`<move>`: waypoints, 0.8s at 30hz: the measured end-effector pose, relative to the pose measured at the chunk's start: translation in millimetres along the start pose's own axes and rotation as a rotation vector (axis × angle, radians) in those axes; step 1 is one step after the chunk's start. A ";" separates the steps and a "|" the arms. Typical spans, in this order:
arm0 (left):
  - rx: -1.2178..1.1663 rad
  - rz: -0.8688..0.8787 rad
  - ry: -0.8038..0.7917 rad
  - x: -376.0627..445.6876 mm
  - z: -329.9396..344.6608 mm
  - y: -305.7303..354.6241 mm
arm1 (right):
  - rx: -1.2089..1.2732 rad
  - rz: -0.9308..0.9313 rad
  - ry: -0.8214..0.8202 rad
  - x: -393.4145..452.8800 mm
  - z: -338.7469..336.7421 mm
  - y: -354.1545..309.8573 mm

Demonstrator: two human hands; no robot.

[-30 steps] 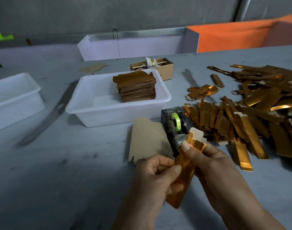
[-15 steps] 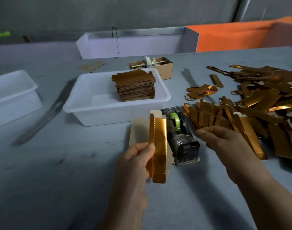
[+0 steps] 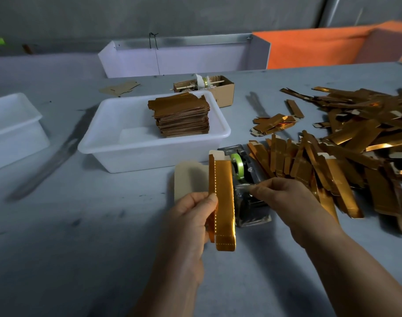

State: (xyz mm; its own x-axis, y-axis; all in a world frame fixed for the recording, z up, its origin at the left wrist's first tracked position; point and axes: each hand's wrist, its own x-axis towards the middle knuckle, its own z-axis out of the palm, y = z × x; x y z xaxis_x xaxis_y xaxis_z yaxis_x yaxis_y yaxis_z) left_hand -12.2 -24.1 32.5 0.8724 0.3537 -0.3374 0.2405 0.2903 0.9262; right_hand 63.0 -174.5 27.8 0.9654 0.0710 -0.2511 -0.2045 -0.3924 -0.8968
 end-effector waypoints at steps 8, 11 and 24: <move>0.064 0.045 -0.085 -3.5 19.8 -5.2 | -0.035 0.018 -0.073 -2.1 -7.7 -6.8; 0.015 -0.007 -0.081 -2.7 30.5 -7.1 | 0.037 0.056 -0.049 -4.0 -5.1 -9.2; -0.006 -0.006 -0.049 -2.3 30.7 -16.6 | 0.445 0.152 -0.098 -6.5 -3.8 -13.6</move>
State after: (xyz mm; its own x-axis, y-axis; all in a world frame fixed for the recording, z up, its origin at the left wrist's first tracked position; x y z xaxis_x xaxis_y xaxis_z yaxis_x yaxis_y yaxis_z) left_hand -5.2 -57.0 23.0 0.8910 0.3077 -0.3338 0.2432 0.2975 0.9232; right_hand 60.1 -173.1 43.0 0.9038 0.1376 -0.4053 -0.4122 0.0245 -0.9108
